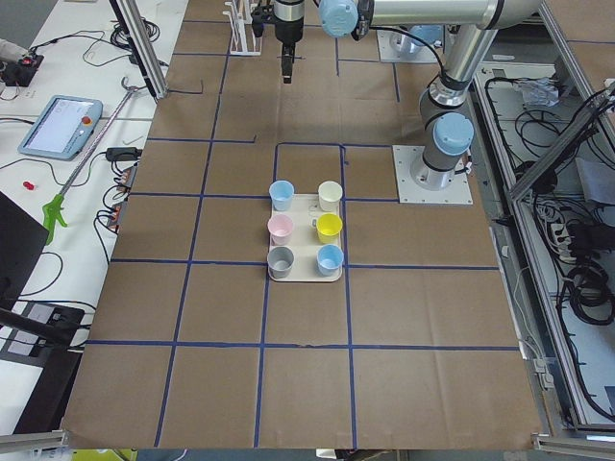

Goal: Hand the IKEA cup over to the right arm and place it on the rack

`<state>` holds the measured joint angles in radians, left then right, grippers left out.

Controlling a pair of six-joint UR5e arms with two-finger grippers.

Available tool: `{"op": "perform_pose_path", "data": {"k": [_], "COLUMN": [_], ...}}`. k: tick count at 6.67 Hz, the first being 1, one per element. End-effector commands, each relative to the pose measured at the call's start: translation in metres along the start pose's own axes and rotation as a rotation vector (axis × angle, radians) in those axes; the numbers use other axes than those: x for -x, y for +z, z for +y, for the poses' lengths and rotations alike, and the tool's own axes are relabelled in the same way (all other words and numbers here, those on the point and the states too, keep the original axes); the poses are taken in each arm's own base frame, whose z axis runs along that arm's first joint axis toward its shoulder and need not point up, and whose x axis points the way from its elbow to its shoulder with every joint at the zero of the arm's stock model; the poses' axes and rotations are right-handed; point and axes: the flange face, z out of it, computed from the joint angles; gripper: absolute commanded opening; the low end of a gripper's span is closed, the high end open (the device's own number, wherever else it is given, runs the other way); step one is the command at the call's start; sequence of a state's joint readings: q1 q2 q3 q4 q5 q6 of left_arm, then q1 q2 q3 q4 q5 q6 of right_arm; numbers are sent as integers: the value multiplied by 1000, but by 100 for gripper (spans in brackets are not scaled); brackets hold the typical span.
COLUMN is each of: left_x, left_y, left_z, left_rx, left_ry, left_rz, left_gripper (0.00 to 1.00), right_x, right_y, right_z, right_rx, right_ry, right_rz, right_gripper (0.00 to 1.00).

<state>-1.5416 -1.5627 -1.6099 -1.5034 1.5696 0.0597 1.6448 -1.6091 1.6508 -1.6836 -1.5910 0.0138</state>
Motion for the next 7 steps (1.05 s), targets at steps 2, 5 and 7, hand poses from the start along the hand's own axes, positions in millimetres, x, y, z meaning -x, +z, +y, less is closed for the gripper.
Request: {"op": "perform_pose_path", "data": {"k": [2, 5, 7], "left_x": [0, 1, 28], "left_y": [0, 0, -1], "left_z": [0, 1, -4], "left_rx": [-1, -2, -6], "left_ry": [0, -3, -9], "left_rz": [2, 0, -2], "left_gripper": [100, 100, 100], "right_x": [-1, 1, -1], "right_y": [-1, -2, -1], "right_z": [-1, 0, -1], "right_rx": [-2, -6, -4], "right_ry": [2, 0, 2], "right_rz": [1, -2, 1], "right_gripper": [100, 100, 100]}}
